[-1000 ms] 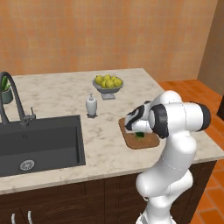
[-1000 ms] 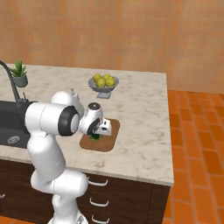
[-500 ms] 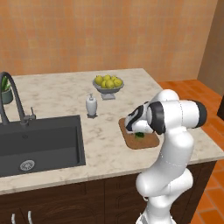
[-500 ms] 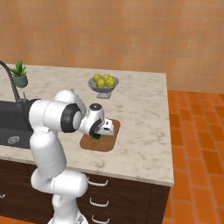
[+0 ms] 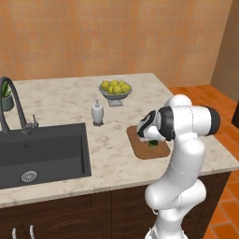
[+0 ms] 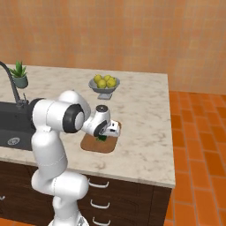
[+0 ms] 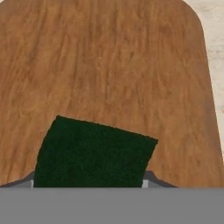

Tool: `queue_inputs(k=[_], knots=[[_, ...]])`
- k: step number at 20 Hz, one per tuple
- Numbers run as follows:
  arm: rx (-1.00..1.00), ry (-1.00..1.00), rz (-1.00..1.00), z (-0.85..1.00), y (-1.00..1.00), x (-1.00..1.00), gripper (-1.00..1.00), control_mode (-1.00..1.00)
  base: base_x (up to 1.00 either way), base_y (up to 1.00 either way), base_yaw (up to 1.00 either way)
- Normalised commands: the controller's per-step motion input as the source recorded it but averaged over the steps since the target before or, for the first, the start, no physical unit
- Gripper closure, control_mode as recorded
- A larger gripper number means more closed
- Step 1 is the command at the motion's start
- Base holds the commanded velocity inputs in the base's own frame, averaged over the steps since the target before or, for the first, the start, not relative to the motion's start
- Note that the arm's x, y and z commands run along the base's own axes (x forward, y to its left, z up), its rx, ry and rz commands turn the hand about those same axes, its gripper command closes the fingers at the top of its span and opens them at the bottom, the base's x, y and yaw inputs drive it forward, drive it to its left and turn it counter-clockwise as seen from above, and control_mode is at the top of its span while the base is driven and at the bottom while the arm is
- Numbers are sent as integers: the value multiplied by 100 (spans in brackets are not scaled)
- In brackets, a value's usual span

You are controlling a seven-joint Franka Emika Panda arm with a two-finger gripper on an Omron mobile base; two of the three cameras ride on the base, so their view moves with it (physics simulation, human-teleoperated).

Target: Pick up the sponge from the counter and clean the cutting board by briefly scrubbing or pressing down on the cutting board. Once finished, release the sponge.

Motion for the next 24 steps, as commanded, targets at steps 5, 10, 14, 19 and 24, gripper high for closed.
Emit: queue_inputs(k=[5,10,14,19,24], knots=[[-2,0,0,-12,0,29,100,-100,0,0,0],[0,1,0,21,0,81,100,-100,0,0,0],[0,0,0,-36,-1,41,100,-100,0,0,0],[0,0,0,-87,-1,0,100,-100,0,0,0],[0,1,0,-15,33,0,100,-100,0,0,0]])
